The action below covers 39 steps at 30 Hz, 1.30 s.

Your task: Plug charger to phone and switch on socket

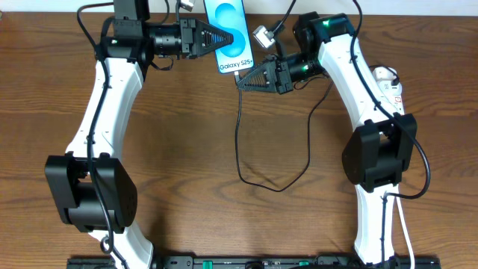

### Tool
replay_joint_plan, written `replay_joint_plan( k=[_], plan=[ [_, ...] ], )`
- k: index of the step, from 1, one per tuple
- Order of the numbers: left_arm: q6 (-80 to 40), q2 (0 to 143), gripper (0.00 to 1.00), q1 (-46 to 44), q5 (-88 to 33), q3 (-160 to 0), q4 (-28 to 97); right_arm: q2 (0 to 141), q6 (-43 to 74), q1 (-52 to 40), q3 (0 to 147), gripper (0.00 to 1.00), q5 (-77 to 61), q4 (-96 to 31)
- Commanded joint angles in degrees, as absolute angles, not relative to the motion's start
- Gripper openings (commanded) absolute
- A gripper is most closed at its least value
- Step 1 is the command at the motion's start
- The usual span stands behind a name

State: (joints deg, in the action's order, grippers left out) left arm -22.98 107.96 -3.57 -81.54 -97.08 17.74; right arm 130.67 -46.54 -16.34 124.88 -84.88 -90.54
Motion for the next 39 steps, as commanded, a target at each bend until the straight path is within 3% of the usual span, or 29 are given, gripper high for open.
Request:
replay_joint_plan(
  k=[1,39],
  plan=[
    [-23.29,106.87,0.07,-3.73,-84.03,-97.93,17.43,129.93,-45.67,-15.84,125.51,0.01,-87.42,-90.37],
    [-23.27,106.87,0.07,-3.66,-83.99,-97.93,15.05,129.91,-40.75,-16.47,125.51,0.01,-86.06,-90.61]
  ],
)
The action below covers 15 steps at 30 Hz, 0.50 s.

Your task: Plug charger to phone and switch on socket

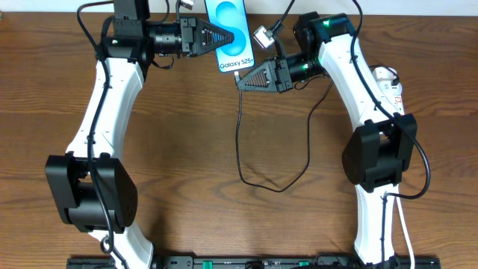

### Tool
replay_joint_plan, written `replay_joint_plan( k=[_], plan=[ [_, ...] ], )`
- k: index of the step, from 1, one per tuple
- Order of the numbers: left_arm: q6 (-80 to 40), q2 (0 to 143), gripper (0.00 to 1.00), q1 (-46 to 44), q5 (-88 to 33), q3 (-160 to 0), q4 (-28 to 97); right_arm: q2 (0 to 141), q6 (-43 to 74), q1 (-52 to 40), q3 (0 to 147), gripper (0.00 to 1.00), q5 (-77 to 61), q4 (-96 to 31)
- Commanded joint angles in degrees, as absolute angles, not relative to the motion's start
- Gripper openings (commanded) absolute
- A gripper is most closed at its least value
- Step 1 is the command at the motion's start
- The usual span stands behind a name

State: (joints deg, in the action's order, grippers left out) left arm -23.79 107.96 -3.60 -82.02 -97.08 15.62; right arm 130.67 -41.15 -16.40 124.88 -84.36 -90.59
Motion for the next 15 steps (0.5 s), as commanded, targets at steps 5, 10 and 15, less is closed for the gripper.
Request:
replay_joint_plan(
  k=[5,10,15],
  plan=[
    [-23.27,106.87,0.07,-3.66,-83.99,-97.93,15.03,129.91,-40.75,-16.32,125.51,0.01,-86.06,-90.63],
    [-23.29,106.87,0.07,-3.66,-83.50,-97.93,14.85,129.91,-40.75,-15.81,125.51,0.01,-86.08,-90.65],
    [-23.29,106.87,0.07,-3.66,-83.05,-97.93,14.83,129.91,-40.71,-14.66,125.51,0.01,-87.22,-90.98]
  ],
)
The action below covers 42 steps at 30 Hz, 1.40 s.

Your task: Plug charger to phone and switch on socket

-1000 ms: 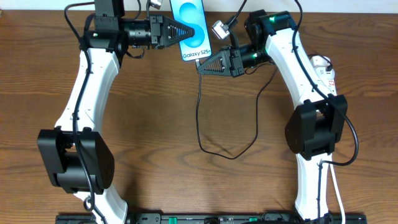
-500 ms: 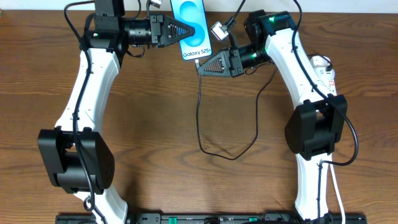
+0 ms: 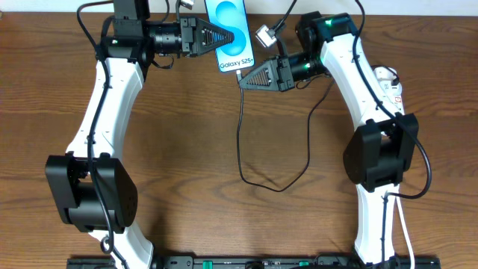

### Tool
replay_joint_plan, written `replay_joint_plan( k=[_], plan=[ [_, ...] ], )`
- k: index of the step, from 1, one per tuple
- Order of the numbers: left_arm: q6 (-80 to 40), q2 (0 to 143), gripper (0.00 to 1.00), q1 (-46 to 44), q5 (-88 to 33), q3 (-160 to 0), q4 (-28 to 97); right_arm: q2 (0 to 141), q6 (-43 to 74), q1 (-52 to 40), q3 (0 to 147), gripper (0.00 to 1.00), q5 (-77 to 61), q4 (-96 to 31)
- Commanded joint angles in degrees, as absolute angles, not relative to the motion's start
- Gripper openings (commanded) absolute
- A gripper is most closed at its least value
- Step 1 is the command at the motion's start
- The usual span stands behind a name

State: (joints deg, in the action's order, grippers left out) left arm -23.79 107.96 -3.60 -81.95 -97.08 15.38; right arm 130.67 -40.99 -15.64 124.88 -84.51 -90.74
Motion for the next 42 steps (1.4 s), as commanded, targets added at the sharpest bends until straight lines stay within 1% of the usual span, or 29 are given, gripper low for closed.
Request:
replay_joint_plan(
  k=[1,12,42],
  plan=[
    [-23.29,106.87,0.07,-3.66,-82.91,-97.93,14.83,129.91,-40.71,-14.57,125.51,0.01,-87.22,-91.09],
    [-24.64,106.87,0.07,-3.62,-81.84,-97.93,14.63,129.91,-40.34,-16.25,125.51,0.01,-86.04,-91.68],
    [-24.77,106.87,0.07,-3.62,-81.45,-97.93,14.44,129.84,-41.43,-15.42,125.54,0.01,-87.15,-90.56]
  ],
)
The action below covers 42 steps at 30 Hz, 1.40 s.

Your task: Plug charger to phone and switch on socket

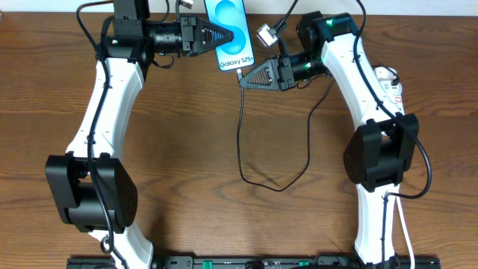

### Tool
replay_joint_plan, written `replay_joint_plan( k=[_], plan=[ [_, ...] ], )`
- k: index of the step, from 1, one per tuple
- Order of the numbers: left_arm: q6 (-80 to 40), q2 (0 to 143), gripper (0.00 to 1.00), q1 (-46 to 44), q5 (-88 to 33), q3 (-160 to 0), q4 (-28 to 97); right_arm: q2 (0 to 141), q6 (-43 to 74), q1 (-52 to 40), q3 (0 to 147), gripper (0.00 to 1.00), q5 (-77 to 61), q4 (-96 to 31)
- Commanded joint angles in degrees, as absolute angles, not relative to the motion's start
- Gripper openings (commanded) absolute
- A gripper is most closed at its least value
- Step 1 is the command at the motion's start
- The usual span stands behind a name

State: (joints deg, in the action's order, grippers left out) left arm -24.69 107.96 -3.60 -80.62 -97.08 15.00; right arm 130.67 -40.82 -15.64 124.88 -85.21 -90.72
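The phone [233, 22] lies at the table's far edge, its screen lit blue and white with "Galaxy S25+" on it. My left gripper [228, 38] reaches in from the left, its fingers closed to a point over the phone's left half. Just below the phone's near end, my right gripper [242, 80] points left, shut on the charger plug at the end of the black cable [238, 134]. Whether the plug sits in the port cannot be told. The white socket [389, 81] lies at the right, partly behind the right arm.
The black cable hangs down from the plug, loops across mid-table [278, 188] and climbs back toward the right arm. Both arm bases [93, 194] stand near the front edge. A white wall borders the table's far side.
My right arm has shifted very slightly to the right, with its gripper still at the phone's near end. The left gripper and the phone have not moved.
The left gripper stayed shut over the phone throughout. The right gripper held the cable end a little below the phone's near end, then stood closer under it, and has stayed there with only tiny shifts.
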Motion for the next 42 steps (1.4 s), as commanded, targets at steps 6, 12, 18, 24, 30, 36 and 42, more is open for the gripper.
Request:
replay_joint_plan(
  k=[6,12,18,24,30,36,42],
  plan=[
    [-24.77,106.87,0.07,-3.62,-81.45,-97.93,14.41,129.84,-42.04,-15.42,125.54,0.01,-87.20,-90.28],
    [-24.77,106.87,0.07,-3.62,-81.45,-97.93,14.44,129.84,-42.04,-15.66,125.54,0.01,-87.20,-90.37],
    [-24.80,106.87,0.07,-3.62,-81.52,-97.93,14.46,129.84,-42.04,-16.27,125.54,0.01,-88.23,-89.62],
    [-24.77,106.87,0.07,-3.62,-81.87,-97.93,14.46,129.84,-41.80,-16.23,125.54,0.01,-88.71,-89.27],
    [-24.77,106.87,0.07,-3.62,-81.87,-97.93,14.44,129.84,-41.80,-16.23,125.54,0.01,-88.75,-89.30],
    [-24.73,106.87,0.07,-3.62,-81.84,-97.93,14.41,129.84,-41.80,-16.16,125.54,0.01,-88.68,-89.34],
    [-24.71,106.87,0.07,-3.60,-81.84,-97.93,14.13,129.84,-41.87,-15.35,125.54,0.01,-88.38,-89.30]
  ],
)
